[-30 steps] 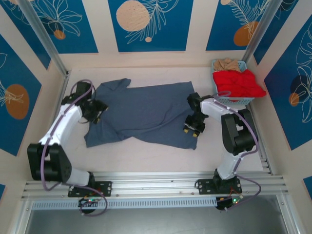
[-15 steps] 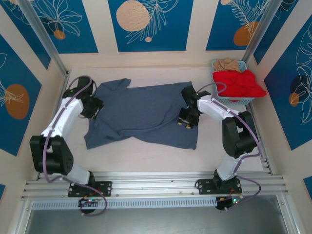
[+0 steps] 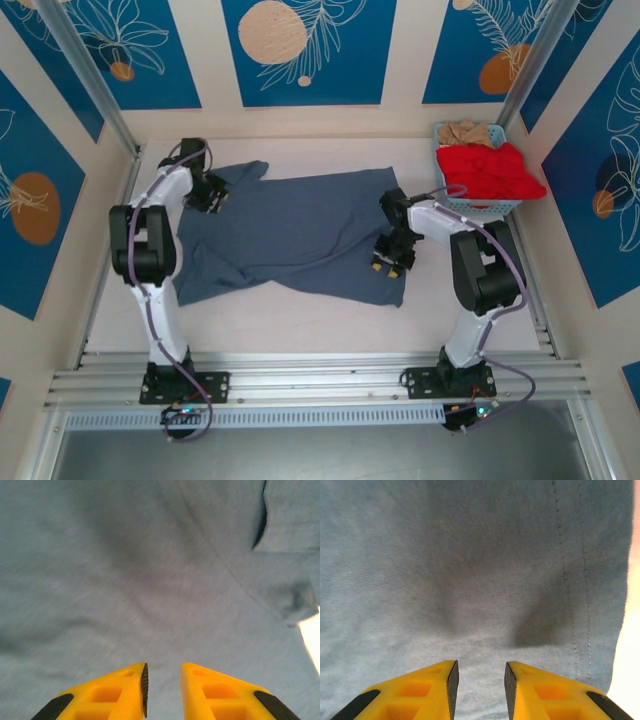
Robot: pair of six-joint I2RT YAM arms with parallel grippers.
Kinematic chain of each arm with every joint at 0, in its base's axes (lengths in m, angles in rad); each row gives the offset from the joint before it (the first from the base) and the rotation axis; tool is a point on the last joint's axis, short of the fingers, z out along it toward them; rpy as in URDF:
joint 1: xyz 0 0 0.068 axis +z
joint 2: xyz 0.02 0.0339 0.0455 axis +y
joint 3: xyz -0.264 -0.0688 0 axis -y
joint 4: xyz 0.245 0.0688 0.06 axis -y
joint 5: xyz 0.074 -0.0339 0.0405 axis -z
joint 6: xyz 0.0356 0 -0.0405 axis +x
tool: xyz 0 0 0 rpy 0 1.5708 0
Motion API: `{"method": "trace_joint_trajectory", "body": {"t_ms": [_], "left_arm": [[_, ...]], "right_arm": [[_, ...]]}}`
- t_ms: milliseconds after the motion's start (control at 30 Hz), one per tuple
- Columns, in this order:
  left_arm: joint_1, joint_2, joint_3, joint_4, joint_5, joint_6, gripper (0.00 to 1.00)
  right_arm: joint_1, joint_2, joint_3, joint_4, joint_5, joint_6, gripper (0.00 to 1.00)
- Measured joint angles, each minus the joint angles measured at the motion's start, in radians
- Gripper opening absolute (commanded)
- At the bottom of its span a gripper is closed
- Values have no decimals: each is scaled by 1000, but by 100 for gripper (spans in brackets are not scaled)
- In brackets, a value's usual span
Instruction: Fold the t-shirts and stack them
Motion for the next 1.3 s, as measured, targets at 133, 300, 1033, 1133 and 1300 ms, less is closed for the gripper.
{"method": "trace_joint_trajectory", "body": {"t_ms": [133,300,1033,1133,1300], "left_arm": [[0,101,103,57,16,-22,35],[0,219,304,93,19,-40,37],[0,419,571,-11,33,-63,15],[0,425,580,-13,34,-69,4],[0,430,594,-18,33,-72,0]], "right_arm": [[5,59,27,-11,-3,0,32],[9,96,77,-42,-3,0,32],[13,120,105,-66,-4,0,32],[13,121,105,-67,-4,0,32],[13,121,105,-68,-3,0,31]]}}
